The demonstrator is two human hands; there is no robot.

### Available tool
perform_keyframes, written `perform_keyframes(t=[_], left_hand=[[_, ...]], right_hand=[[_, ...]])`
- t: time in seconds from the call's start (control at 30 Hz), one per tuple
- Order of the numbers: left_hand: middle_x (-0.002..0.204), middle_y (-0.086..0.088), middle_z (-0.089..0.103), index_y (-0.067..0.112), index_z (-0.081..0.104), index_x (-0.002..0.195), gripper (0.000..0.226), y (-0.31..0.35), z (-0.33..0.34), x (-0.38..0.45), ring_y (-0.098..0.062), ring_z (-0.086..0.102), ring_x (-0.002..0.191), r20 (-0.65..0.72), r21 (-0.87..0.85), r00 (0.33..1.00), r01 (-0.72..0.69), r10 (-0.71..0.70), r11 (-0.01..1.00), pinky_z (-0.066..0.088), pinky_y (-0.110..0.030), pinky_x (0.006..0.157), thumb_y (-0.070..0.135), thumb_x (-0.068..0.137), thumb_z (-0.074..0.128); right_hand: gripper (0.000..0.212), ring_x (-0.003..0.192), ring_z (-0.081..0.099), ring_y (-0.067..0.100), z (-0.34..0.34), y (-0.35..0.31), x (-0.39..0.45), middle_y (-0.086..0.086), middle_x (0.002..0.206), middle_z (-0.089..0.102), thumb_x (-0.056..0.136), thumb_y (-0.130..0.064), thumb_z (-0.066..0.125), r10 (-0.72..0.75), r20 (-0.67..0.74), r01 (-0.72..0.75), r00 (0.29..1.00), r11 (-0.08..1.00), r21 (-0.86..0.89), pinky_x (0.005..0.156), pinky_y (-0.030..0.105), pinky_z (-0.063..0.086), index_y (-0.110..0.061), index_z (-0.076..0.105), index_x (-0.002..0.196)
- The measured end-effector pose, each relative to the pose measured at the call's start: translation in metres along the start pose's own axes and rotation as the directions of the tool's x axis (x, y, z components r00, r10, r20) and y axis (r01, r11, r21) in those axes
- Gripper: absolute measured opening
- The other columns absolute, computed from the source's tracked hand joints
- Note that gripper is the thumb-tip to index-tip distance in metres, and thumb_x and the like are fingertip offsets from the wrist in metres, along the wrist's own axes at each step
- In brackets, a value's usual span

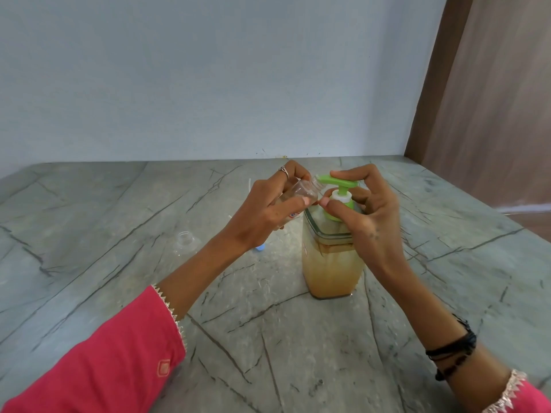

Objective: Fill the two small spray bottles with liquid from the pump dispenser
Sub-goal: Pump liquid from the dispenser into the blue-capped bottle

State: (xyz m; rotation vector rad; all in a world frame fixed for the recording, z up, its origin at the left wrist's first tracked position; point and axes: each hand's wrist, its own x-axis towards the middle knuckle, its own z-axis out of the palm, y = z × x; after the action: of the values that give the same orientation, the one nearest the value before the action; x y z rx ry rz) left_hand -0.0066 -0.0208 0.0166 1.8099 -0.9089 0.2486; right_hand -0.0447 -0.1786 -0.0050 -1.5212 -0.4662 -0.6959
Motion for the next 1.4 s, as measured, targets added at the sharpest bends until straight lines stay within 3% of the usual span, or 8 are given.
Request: perform_keyframes(t=[0.2,0.33,0.47,0.67,0.97,1.17,1.3,1.4], left_hand=[[0.074,0.006,0.059,0.026,0.049,0.092,0.018,0.000,0.000,-0.001,-0.009,0.052,0.056,0.003,-0.018,1.000,0.029,-0.029,0.999,0.046,-0.028,0.045,0.031,0.076,0.053],[0.075,0.006,0.058,0.025,0.049,0.093,0.015,0.001,0.000,-0.001,-0.006,0.053,0.057,0.000,-0.019,0.999,0.042,-0.042,0.999,0.046,-0.026,0.046,0.024,0.078,0.050],[0.074,0.005,0.059,0.025,0.050,0.094,0.028,0.000,0.001,-0.001,-0.011,0.052,0.057,0.001,-0.041,0.999,0.047,-0.047,0.998,0.045,-0.030,0.045,0.041,0.071,0.052],[0.072,0.008,0.058,0.025,0.050,0.095,0.029,-0.001,0.001,0.000,-0.005,0.052,0.055,-0.001,-0.028,0.999,0.037,-0.037,0.999,0.047,-0.027,0.046,0.043,0.071,0.050],[0.072,0.019,0.062,0.028,0.050,0.094,0.030,-0.001,0.000,0.001,-0.004,0.055,0.058,0.006,-0.045,0.999,0.041,-0.041,0.998,0.048,-0.025,0.045,0.047,0.070,0.049],[0.080,0.008,0.063,0.030,0.050,0.093,0.024,0.000,-0.001,0.001,-0.005,0.058,0.064,-0.006,-0.005,1.000,0.005,-0.005,1.000,0.047,-0.016,0.052,0.043,0.073,0.052],[0.082,0.007,0.063,0.030,0.050,0.093,0.022,0.000,0.000,0.001,-0.003,0.060,0.067,-0.004,-0.018,1.000,0.009,-0.009,1.000,0.046,-0.013,0.056,0.039,0.074,0.055],[0.083,0.005,0.065,0.028,0.051,0.093,0.023,0.000,0.000,0.001,-0.003,0.060,0.067,-0.001,-0.038,1.000,0.026,-0.026,0.999,0.047,-0.016,0.055,0.039,0.074,0.057]], right_hand=[[0.035,0.094,0.070,0.021,0.000,0.003,-0.006,0.003,0.101,0.072,0.083,-0.010,0.069,-0.033,0.009,0.033,0.999,0.999,-0.026,0.083,0.044,0.057,-0.027,0.055,0.109],[0.041,0.092,0.070,0.020,-0.001,0.005,-0.006,0.005,0.098,0.072,0.083,-0.008,0.068,-0.049,0.019,0.049,0.999,0.998,-0.026,0.081,0.036,0.056,-0.025,0.054,0.117],[0.049,0.097,0.069,0.020,-0.003,0.006,-0.004,0.002,0.096,0.073,0.083,-0.007,0.068,-0.072,0.053,0.074,0.996,0.996,-0.050,0.087,0.032,0.054,-0.026,0.051,0.126],[0.036,0.091,0.070,0.019,-0.004,0.003,-0.002,0.005,0.096,0.072,0.082,-0.009,0.067,-0.043,0.072,0.045,0.996,0.999,-0.019,0.075,0.026,0.054,-0.024,0.054,0.113],[0.038,0.080,0.071,0.015,-0.005,0.000,0.004,-0.004,0.081,0.073,0.080,0.000,0.071,0.022,0.066,-0.021,0.998,0.999,-0.029,0.069,0.026,0.056,-0.029,0.059,0.101],[0.030,0.070,0.071,0.019,-0.002,-0.003,0.004,0.000,0.079,0.074,0.079,0.002,0.071,0.037,0.006,-0.037,0.999,0.998,-0.045,0.059,0.033,0.056,-0.024,0.059,0.088],[0.028,0.072,0.071,0.025,-0.002,-0.002,0.003,0.001,0.087,0.073,0.081,0.002,0.070,0.021,0.002,-0.021,1.000,0.997,-0.073,0.061,0.047,0.056,-0.022,0.058,0.091],[0.031,0.076,0.071,0.024,-0.003,-0.001,0.000,0.002,0.089,0.074,0.084,0.000,0.068,0.006,0.030,-0.004,1.000,0.997,-0.081,0.063,0.044,0.058,-0.024,0.056,0.101]])
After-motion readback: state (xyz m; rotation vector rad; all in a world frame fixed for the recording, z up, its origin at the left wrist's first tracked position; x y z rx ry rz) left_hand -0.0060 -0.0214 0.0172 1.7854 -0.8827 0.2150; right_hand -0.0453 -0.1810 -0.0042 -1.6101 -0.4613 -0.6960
